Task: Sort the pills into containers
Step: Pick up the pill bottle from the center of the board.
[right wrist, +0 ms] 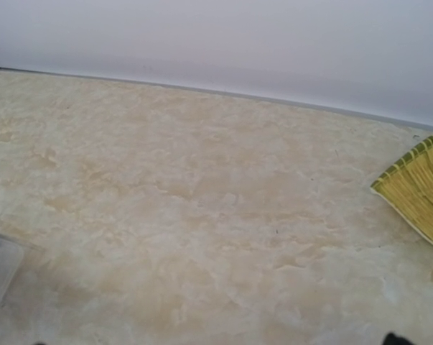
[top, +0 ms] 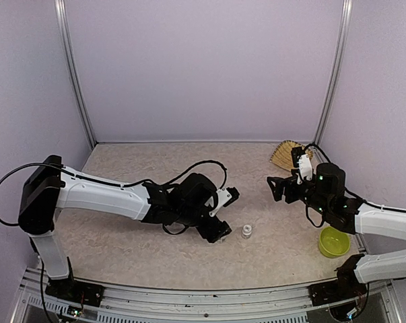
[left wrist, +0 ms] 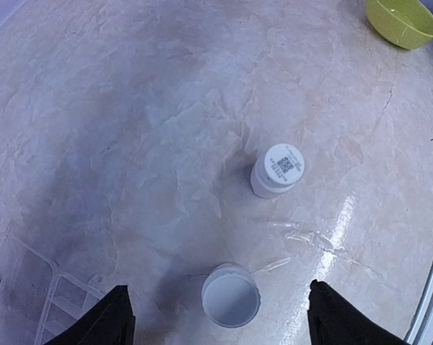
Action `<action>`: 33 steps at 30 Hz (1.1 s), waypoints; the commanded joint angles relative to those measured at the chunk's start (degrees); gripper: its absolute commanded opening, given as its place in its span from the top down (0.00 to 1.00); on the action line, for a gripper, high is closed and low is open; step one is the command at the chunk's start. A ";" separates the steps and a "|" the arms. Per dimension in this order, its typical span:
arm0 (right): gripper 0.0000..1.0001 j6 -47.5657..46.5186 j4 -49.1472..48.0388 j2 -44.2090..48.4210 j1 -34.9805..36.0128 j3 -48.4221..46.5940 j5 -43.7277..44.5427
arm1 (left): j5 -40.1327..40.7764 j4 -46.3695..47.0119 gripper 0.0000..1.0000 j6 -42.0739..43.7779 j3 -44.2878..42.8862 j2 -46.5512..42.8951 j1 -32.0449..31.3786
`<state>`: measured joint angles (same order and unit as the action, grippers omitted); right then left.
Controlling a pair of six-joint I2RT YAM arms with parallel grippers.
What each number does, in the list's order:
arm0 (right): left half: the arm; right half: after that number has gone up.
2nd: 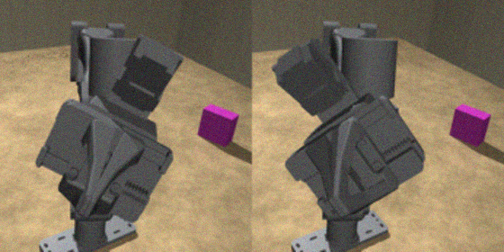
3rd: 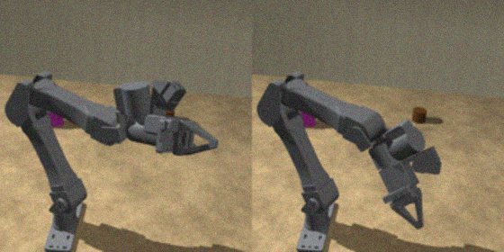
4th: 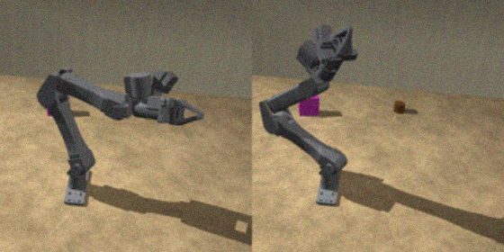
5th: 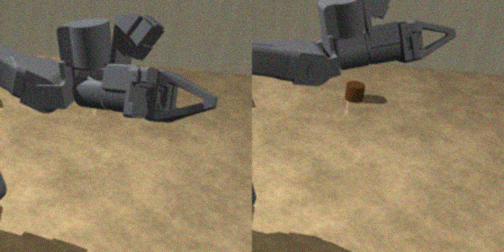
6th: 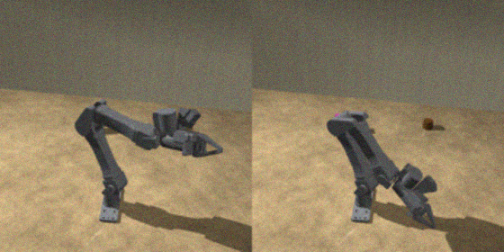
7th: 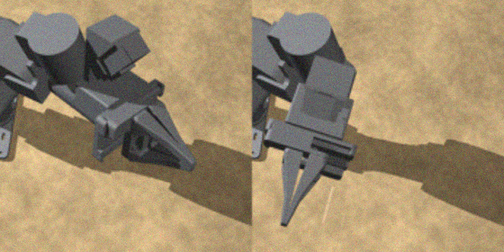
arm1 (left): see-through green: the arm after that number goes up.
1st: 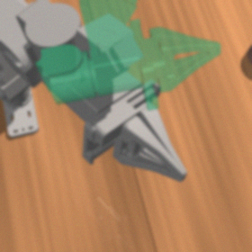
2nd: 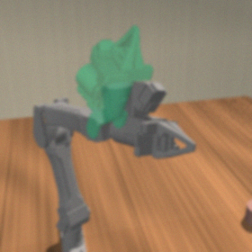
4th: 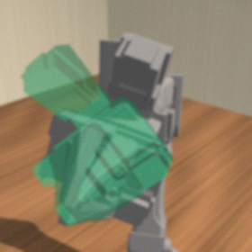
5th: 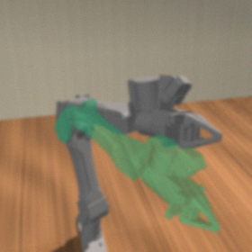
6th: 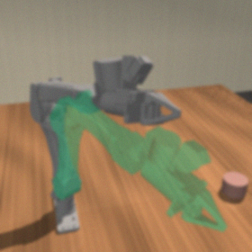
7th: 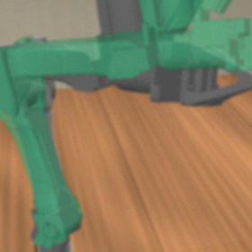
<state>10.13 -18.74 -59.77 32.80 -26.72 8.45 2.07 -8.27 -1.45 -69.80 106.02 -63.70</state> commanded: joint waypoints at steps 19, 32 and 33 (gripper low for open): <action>0.00 0.59 -1.12 1.02 -0.54 0.66 0.35 | 2.11 -3.63 0.34 -0.83 -3.27 4.02 -0.16; 0.00 0.68 -1.03 0.82 -0.54 0.71 0.24 | 0.87 -4.78 0.40 -0.66 -3.60 4.54 -0.12; 0.00 0.68 -1.07 0.81 -0.54 0.64 0.24 | 0.61 -4.80 0.43 -0.59 -3.69 4.67 -0.19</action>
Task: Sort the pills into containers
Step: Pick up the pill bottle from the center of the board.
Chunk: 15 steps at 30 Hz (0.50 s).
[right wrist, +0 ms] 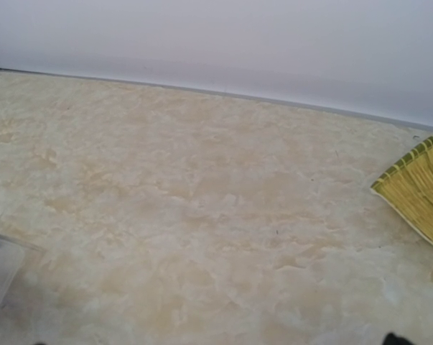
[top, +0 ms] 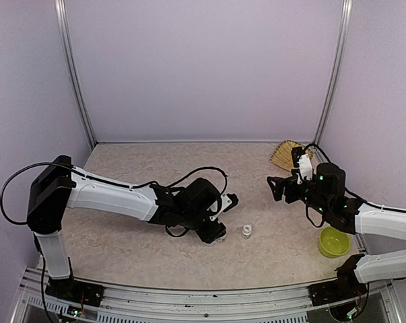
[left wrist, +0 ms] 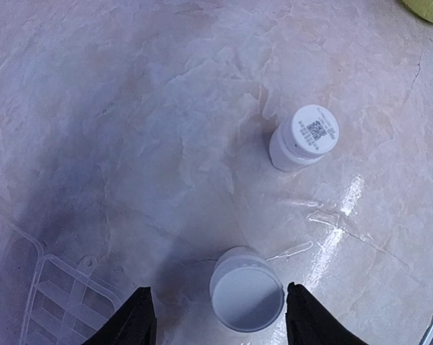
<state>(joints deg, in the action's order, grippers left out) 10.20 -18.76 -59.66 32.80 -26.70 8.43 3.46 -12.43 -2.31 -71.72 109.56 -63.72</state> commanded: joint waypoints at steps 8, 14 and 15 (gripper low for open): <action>0.00 0.61 -1.01 0.60 -0.54 0.63 0.14 | -1.90 -0.46 0.52 0.20 -2.15 1.62 -0.14; 0.00 0.61 -1.03 0.68 -0.54 0.68 0.19 | -2.49 -0.31 0.62 0.11 -2.38 1.76 -0.16; 0.00 0.61 -1.02 0.68 -0.54 0.61 0.15 | -2.52 -0.39 0.63 0.11 -2.37 1.79 -0.13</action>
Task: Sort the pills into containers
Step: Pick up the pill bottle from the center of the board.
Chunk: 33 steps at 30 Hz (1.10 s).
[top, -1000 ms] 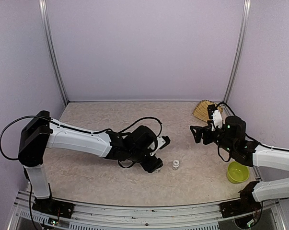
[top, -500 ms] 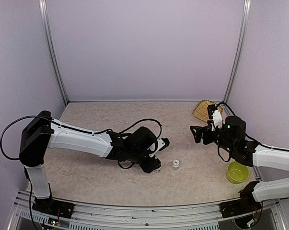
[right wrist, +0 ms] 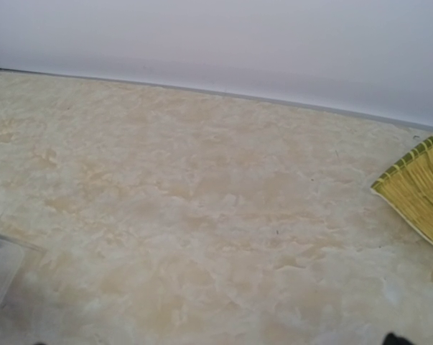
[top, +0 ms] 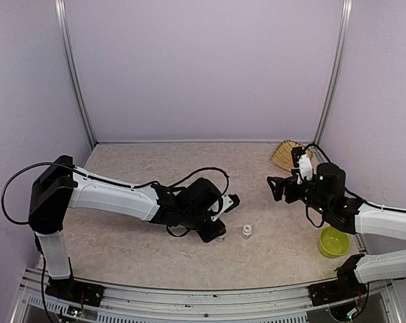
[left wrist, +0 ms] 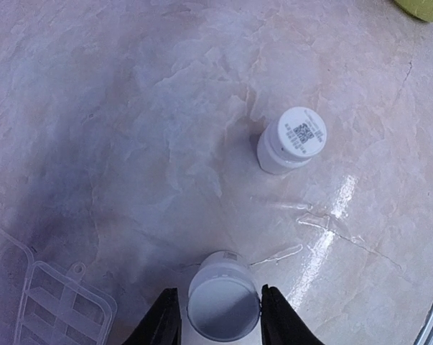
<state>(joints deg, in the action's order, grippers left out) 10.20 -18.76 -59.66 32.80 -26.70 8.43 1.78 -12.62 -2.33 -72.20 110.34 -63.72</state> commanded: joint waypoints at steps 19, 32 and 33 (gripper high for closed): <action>0.00 0.61 -0.98 0.58 -0.54 0.63 -0.08 | -1.20 -1.09 0.62 0.04 -1.87 1.75 -0.13; 0.00 0.57 -0.95 0.43 -0.54 0.51 -0.39 | -1.39 -0.85 0.84 -0.05 -2.20 2.07 -0.17; 0.00 0.56 -0.93 0.42 -0.54 0.57 -0.41 | -1.28 -0.78 0.85 -0.05 -2.13 1.87 -0.15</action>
<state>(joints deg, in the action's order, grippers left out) 10.35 -18.76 -59.66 32.80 -26.70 8.36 0.67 -13.02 -2.37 -73.12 111.53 -63.72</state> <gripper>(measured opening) 0.999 0.291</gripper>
